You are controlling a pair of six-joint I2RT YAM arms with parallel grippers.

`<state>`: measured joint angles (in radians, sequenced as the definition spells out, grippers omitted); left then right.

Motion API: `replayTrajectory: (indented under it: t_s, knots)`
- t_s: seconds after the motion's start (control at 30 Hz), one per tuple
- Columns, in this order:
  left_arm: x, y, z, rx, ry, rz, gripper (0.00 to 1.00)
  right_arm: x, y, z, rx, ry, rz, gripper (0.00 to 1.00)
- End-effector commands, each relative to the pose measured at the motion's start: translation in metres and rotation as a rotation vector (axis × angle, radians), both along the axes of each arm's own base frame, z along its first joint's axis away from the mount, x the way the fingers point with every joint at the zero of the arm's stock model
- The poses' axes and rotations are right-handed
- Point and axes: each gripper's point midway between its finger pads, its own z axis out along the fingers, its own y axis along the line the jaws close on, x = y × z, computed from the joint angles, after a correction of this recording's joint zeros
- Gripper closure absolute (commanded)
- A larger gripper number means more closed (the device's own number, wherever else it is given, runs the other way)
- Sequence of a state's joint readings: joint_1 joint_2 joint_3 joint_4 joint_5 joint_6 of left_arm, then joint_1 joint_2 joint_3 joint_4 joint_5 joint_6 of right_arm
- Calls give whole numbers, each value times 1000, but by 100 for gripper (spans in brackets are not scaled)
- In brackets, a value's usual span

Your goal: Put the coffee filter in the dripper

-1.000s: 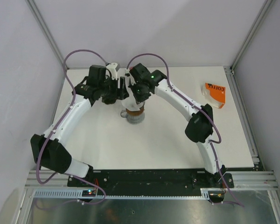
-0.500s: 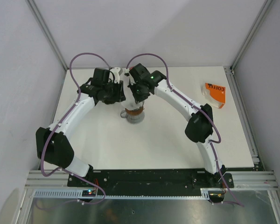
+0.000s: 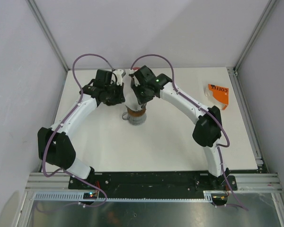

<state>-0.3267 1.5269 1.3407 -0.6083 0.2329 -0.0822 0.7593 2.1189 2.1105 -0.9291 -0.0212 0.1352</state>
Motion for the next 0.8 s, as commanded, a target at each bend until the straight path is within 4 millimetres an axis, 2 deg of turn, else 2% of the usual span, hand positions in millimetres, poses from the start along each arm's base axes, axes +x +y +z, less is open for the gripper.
replayTrajectory:
  t_s: [0.0, 0.3, 0.43, 0.63, 0.7, 0.77]
  knots:
    - [5, -1, 3, -2, -29, -28, 99, 9, -5, 57, 77, -163, -26, 69]
    - [5, -1, 7, 3, -46, -38, 100, 13, -11, 71, 78, -230, -51, 63]
    - [5, 0, 7, 6, -49, -39, 100, 10, -16, 63, 61, -215, -54, 66]
    - [5, -1, 8, 3, -47, -43, 100, 5, -16, 49, 56, -176, -50, 66]
    - [5, -1, 7, 2, -45, -45, 100, 4, -15, 46, 56, -169, -47, 71]
    - [5, -2, 5, 4, -41, -47, 100, 6, -16, 41, 45, -167, -52, 81]
